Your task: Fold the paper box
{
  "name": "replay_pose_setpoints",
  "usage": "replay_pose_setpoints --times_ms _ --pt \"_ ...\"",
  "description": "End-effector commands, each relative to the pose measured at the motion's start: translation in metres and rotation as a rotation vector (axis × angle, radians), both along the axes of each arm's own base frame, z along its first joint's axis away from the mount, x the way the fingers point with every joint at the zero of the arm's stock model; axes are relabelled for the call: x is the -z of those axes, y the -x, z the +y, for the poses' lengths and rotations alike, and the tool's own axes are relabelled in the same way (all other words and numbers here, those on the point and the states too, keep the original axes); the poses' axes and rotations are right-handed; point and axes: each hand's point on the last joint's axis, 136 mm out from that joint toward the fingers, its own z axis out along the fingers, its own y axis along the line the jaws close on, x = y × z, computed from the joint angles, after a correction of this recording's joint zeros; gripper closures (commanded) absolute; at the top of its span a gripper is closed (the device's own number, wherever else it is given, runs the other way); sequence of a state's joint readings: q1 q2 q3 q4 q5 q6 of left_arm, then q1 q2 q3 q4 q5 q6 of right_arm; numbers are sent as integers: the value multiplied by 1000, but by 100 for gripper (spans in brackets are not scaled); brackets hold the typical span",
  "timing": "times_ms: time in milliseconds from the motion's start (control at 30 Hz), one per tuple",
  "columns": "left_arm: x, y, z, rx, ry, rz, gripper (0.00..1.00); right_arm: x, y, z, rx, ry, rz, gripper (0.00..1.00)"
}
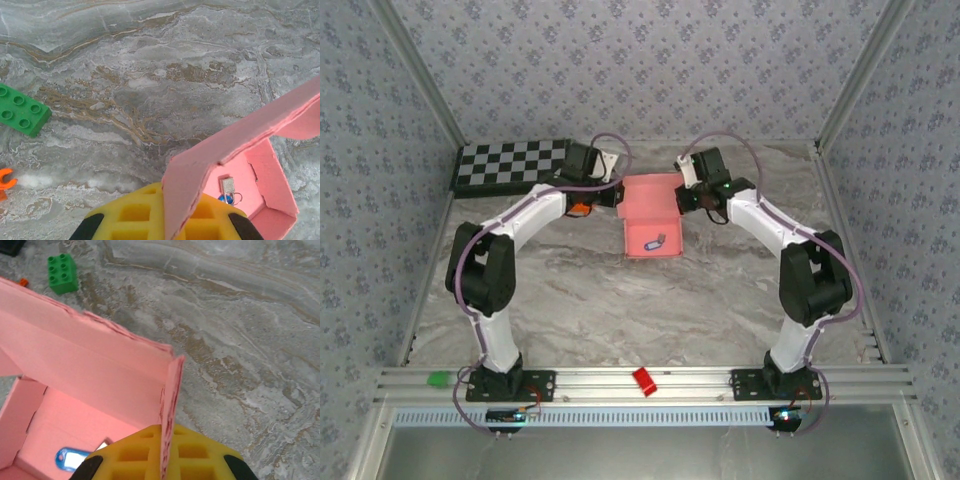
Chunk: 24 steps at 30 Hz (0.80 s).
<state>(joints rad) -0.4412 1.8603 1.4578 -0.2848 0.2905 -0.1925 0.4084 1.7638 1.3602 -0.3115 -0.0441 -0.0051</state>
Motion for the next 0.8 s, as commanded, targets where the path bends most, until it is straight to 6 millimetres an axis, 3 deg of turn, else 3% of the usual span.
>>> replay_pose_setpoints --times_ms 0,267,300,767 --pt "-31 -9 -4 -30 48 -112 100 -18 -9 -8 90 9 -110 96" --pt "-28 -5 -9 -72 66 -165 100 -31 -8 -12 224 -16 -240 97" --pt "-29 -5 -9 -78 66 -172 100 -18 -2 -15 235 -5 -219 97" --pt "-29 2 -8 -201 87 -252 100 -16 12 -12 375 -64 -302 96"
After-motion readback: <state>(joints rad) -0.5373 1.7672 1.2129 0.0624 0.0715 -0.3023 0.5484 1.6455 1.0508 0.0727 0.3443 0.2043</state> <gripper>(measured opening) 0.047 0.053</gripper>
